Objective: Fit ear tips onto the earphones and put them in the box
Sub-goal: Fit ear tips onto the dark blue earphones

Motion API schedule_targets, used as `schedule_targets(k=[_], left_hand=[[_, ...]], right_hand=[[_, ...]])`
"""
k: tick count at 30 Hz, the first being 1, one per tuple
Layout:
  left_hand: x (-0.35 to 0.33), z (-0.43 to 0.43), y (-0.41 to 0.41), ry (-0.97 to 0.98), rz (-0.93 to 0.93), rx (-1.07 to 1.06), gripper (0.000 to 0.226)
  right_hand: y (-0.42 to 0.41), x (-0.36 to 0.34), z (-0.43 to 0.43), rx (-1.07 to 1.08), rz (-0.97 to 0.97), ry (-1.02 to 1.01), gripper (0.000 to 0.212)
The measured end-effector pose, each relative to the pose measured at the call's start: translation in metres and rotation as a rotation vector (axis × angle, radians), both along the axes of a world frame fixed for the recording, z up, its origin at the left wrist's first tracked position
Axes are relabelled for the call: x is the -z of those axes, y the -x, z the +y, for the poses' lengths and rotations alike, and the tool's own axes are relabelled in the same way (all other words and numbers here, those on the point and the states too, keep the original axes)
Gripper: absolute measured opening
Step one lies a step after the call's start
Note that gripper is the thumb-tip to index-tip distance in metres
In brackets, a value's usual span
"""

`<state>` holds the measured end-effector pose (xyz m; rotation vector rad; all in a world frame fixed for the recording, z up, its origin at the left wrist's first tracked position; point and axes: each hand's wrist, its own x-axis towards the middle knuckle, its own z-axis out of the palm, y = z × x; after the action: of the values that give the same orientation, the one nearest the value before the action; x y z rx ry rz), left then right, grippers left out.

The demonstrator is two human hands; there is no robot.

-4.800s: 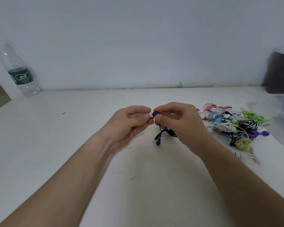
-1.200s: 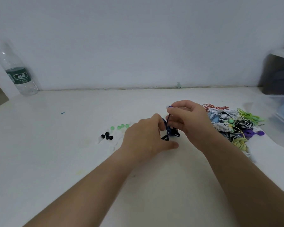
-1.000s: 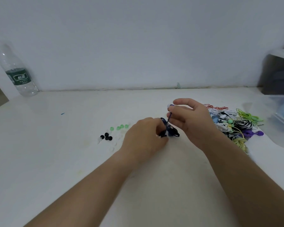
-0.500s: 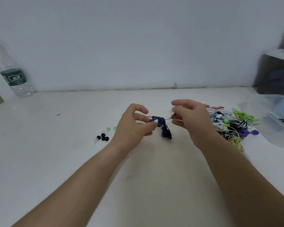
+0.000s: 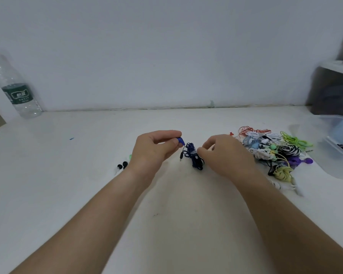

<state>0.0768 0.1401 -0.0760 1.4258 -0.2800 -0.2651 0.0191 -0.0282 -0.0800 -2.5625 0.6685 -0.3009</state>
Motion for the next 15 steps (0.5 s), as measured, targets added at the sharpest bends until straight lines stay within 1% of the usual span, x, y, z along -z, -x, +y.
schedule_targets(k=[1, 2, 3, 4, 5, 6, 8, 10, 12, 13, 14, 15], left_hand=[[0.000, 0.000, -0.001, 0.006, -0.004, 0.005, 0.019], [0.000, 0.001, -0.001, 0.010, -0.014, 0.007, 0.019], [0.000, 0.001, -0.002, 0.009, -0.025, 0.006, 0.018], [0.000, 0.002, -0.003, 0.004, -0.033, 0.004, 0.017], [0.000, 0.002, -0.004, 0.004, -0.032, 0.001, 0.016], [0.000, 0.003, -0.004, 0.015, -0.025, 0.002, 0.015], [0.000, 0.005, -0.006, 0.055, 0.007, 0.012, 0.015], [-0.002, 0.006, -0.007, 0.058, 0.035, 0.038, 0.012], [-0.005, 0.010, -0.012, 0.016, 0.033, 0.049, 0.013], [-0.006, 0.012, -0.015, -0.012, 0.006, 0.025, 0.013], [-0.007, 0.015, -0.021, -0.065, -0.064, -0.036, 0.011], [-0.008, 0.020, -0.028, -0.165, -0.177, -0.130, 0.009]], right_hand=[[-0.001, 0.001, 0.001, -0.001, -0.072, 0.063, 0.020], [-0.001, 0.001, 0.003, -0.032, -0.200, 0.063, 0.022], [-0.002, 0.001, 0.006, -0.089, -0.346, -0.008, 0.023], [-0.002, 0.000, 0.011, -0.163, -0.459, -0.130, 0.024], [-0.002, -0.001, 0.017, -0.240, -0.513, -0.250, 0.026], [-0.002, 0.000, 0.023, -0.308, -0.521, -0.326, 0.027], [-0.005, 0.006, 0.032, -0.379, -0.530, -0.367, 0.026], [-0.009, 0.011, 0.034, -0.338, -0.569, -0.393, 0.023], [-0.012, 0.014, 0.032, -0.293, -0.595, -0.441, 0.020], [-0.013, 0.015, 0.031, -0.274, -0.605, -0.466, 0.018], [-0.014, 0.015, 0.030, -0.253, -0.622, -0.474, 0.017], [-0.015, 0.015, 0.030, -0.229, -0.644, -0.472, 0.017]])
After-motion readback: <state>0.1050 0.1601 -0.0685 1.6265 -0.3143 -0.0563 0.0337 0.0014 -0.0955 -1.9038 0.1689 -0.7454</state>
